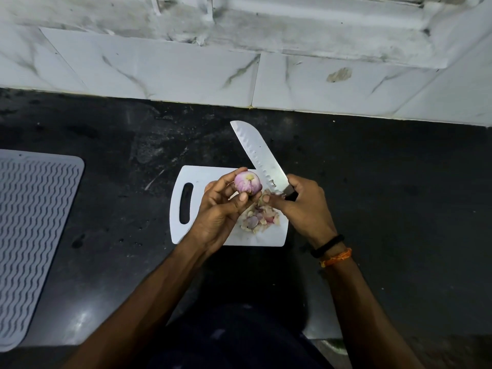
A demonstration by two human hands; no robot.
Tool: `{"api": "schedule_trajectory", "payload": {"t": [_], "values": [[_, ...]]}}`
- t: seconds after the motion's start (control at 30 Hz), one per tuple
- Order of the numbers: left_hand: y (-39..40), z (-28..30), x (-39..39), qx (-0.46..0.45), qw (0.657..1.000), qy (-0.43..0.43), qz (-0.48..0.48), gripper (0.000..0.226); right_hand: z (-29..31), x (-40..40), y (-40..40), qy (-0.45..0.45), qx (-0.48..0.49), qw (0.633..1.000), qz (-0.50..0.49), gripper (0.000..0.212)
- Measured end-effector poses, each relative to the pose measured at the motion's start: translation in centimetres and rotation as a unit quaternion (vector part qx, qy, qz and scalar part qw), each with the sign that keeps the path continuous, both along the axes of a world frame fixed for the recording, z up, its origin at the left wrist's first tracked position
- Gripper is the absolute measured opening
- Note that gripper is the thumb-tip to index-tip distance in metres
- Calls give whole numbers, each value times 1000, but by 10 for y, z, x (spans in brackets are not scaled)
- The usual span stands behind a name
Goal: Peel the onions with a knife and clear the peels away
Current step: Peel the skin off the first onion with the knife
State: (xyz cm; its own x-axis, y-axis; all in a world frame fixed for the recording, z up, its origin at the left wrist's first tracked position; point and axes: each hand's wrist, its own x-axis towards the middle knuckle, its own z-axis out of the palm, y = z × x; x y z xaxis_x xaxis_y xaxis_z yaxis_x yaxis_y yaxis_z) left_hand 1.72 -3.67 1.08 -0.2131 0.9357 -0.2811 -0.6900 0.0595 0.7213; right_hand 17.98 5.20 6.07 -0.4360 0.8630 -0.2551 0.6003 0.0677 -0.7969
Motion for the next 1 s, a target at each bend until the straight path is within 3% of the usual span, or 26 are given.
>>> {"api": "schedule_trajectory", "payload": {"t": [0.1, 0.27, 0.47, 0.57, 0.77, 1.0], "values": [[0, 2, 1, -6, 1000, -20, 8, 52, 1, 0, 0, 23, -6, 1000, 13, 38], [2, 5, 2, -38, 997, -56, 21, 48, -1, -1, 0, 27, -9, 999, 29, 42], [1, 6, 1, -17, 999, -33, 12, 48, 5, -5, -1, 36, -22, 999, -7, 16], [1, 8, 2, -6, 999, -36, 15, 44, 6, -5, -2, 13, 6, 1000, -20, 38], [0, 11, 2, -17, 998, -47, 35, 41, 5, -8, -8, -24, 97, 995, 9, 55], [-1, 11, 1, -25, 999, -8, 43, 54, 3, -5, -9, -70, 148, 986, 28, 48]]}}
